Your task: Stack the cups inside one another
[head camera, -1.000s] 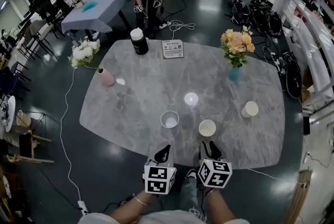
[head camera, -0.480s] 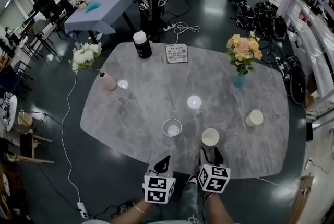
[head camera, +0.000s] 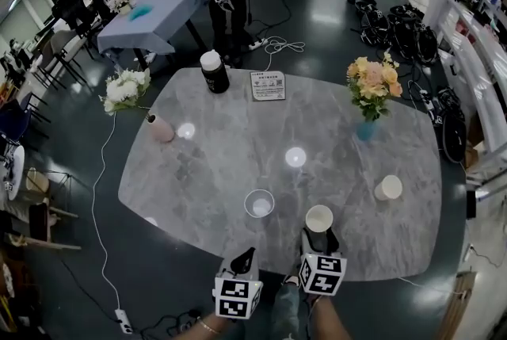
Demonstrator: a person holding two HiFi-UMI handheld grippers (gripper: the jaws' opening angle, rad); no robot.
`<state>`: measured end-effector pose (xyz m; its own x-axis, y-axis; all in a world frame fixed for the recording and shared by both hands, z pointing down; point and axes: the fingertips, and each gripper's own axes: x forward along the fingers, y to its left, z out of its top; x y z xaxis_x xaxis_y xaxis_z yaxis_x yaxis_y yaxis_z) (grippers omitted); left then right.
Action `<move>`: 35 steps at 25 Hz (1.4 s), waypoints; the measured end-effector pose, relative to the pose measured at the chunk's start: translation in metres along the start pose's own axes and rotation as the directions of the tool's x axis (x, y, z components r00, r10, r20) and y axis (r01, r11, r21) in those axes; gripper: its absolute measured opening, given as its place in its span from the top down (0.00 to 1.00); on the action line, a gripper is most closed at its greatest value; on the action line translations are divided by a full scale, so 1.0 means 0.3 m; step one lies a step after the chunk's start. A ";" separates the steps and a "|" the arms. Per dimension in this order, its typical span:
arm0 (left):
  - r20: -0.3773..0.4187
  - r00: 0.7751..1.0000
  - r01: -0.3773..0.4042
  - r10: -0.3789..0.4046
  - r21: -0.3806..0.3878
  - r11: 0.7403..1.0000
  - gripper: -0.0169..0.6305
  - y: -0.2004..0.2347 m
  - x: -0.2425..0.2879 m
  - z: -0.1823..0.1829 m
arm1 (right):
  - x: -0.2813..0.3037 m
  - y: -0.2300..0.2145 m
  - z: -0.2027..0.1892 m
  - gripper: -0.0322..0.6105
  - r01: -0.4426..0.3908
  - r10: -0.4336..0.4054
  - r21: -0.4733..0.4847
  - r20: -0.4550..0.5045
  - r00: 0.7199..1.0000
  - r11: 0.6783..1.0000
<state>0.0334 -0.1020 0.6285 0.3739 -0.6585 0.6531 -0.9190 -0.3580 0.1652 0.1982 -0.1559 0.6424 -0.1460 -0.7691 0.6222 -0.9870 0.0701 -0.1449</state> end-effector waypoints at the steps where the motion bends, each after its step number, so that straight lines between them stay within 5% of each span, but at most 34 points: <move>1: -0.001 1.000 -0.002 0.002 0.002 1.000 0.98 0.002 0.003 -0.005 | 0.006 -0.002 0.003 0.58 0.000 0.000 0.001 0.005 1.000 1.000; 35: 0.049 0.999 -0.003 0.005 -0.043 0.999 0.98 0.049 -0.013 0.080 | -0.026 0.041 0.138 0.58 0.013 -0.010 -0.030 0.086 0.996 0.999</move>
<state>0.0215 -0.1205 0.6106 0.3750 -0.6922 0.6166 -0.9246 -0.3273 0.1948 0.1900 -0.1753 0.6039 -0.1295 -0.8217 0.5550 -0.9903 0.0790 -0.1141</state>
